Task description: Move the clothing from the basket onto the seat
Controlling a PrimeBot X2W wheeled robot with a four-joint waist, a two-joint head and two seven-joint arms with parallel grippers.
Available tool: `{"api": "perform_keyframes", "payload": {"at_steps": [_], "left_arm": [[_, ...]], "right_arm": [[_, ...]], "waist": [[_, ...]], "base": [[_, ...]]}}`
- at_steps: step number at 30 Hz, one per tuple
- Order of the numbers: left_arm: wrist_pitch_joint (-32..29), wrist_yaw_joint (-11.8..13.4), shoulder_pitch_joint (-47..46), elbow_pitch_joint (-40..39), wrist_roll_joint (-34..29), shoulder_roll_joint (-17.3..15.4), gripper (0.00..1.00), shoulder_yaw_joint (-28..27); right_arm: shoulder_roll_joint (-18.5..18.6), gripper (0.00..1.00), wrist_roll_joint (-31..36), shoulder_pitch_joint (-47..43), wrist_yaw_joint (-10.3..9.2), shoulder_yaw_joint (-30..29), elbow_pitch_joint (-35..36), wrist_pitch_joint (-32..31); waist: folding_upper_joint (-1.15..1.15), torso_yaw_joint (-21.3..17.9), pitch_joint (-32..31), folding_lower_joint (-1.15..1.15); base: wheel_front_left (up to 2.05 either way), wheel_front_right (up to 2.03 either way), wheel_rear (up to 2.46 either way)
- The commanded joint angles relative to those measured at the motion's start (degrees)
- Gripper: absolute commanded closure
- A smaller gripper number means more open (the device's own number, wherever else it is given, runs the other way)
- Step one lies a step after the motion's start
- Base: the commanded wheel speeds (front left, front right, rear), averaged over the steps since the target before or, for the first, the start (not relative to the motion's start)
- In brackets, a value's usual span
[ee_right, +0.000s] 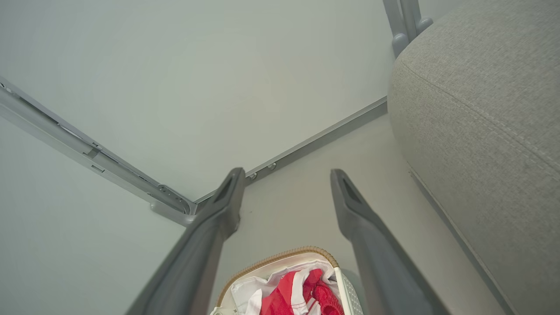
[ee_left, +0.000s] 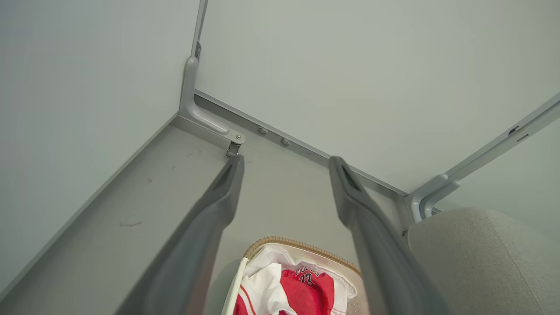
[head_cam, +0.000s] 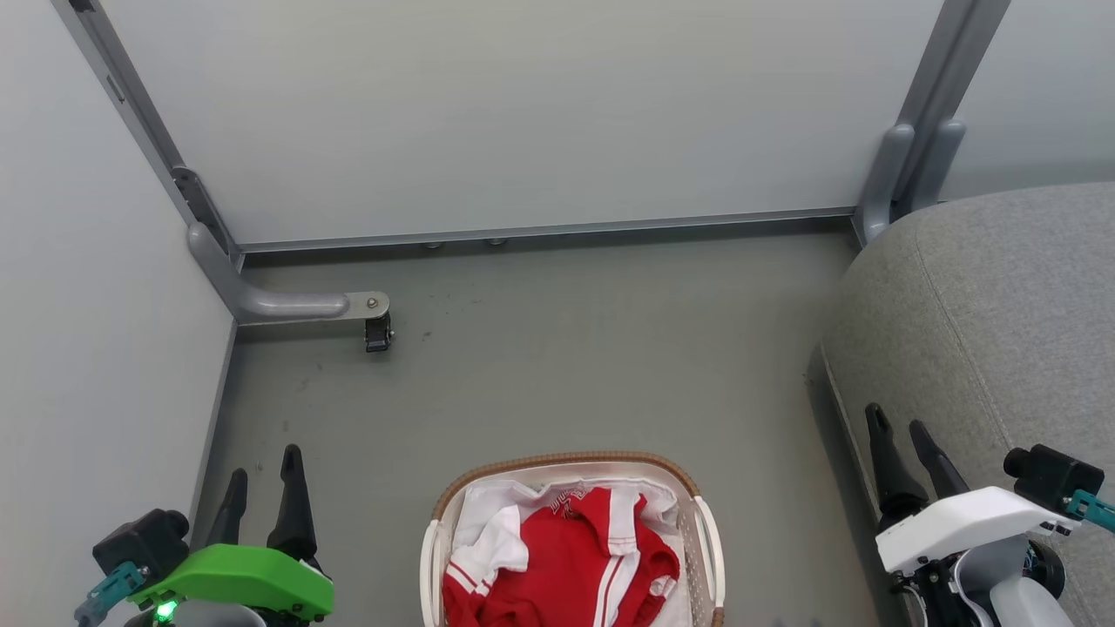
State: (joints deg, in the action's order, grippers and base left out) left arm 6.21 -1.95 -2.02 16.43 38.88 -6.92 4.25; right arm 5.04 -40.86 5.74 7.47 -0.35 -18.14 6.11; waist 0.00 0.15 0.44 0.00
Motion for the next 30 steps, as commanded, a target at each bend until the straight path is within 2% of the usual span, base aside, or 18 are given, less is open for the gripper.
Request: {"api": "perform_keyframes", "payload": {"at_steps": [1, 17, 30], "left_arm": [[0.6, 0.3, 0.0, -0.6, -1.9, -0.7, 0.00, 0.4], [3.0, 1.6, 0.8, -3.3, -12.0, -0.2, 0.00, 1.8], [4.7, 2.3, 0.2, -6.6, -19.7, 0.0, 0.00, 1.7]], "right_arm": [[0.3, 0.00, 2.2, 0.3, 0.02, 0.2, 0.3, 0.7], [0.5, 0.00, 13.1, 0.4, 0.02, 1.2, -1.2, 3.1], [-0.3, 0.00, 21.3, 1.1, 0.03, 0.1, 3.0, 4.8]], "waist": [[0.00, 0.0, 0.0, 0.00], [0.00, -0.2, 0.1, 0.00], [0.00, -0.3, 0.3, 0.00]], "base": [[0.00, 0.00, 0.00], [0.00, 0.00, 0.00], [0.00, 0.00, 0.00]]}}
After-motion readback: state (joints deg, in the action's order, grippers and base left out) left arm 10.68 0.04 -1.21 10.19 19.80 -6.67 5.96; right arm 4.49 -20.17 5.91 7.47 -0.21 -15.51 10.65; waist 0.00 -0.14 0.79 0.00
